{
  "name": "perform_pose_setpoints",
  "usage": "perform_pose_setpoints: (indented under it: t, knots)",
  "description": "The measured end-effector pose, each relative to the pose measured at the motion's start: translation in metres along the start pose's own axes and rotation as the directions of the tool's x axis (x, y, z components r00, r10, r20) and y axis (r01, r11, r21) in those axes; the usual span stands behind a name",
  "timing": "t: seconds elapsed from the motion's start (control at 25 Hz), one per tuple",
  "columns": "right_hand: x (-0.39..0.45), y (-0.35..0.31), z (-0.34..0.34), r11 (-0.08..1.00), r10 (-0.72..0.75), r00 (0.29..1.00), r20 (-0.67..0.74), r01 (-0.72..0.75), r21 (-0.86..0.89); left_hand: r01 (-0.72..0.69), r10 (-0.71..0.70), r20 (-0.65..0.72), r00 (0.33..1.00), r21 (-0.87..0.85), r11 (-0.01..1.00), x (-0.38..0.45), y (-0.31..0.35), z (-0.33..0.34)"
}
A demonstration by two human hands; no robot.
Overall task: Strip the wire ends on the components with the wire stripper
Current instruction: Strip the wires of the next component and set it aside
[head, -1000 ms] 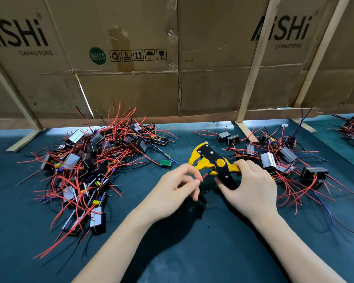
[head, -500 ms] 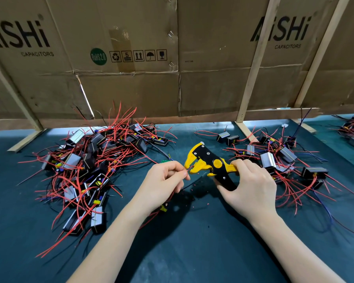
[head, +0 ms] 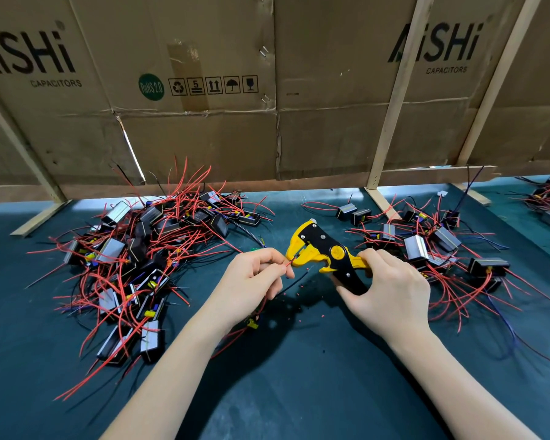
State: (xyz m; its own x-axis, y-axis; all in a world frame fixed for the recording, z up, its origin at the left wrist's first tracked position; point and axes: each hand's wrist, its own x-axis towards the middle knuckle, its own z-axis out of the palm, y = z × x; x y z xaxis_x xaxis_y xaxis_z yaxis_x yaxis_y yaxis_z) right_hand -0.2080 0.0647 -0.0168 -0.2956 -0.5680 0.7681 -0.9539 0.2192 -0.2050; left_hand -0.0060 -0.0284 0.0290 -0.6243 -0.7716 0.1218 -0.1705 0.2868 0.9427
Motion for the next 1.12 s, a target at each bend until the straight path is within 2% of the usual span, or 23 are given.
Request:
perform_pose_setpoints:
  t: [0.84,1.12]
  knots:
    - [-0.0001,0.0005,0.0015,0.999,-0.031,0.999,0.04,0.029,0.038,0.053,-0.053,0.035,0.998,-0.011,0.999,-0.0007,0.0005,-0.0036]
    - [-0.002,-0.0023,0.0063,0.999,-0.052,0.996,0.076,0.053,-0.008,0.078,-0.078,0.056,0.995,-0.01,0.997,0.0005,-0.0032,-0.006]
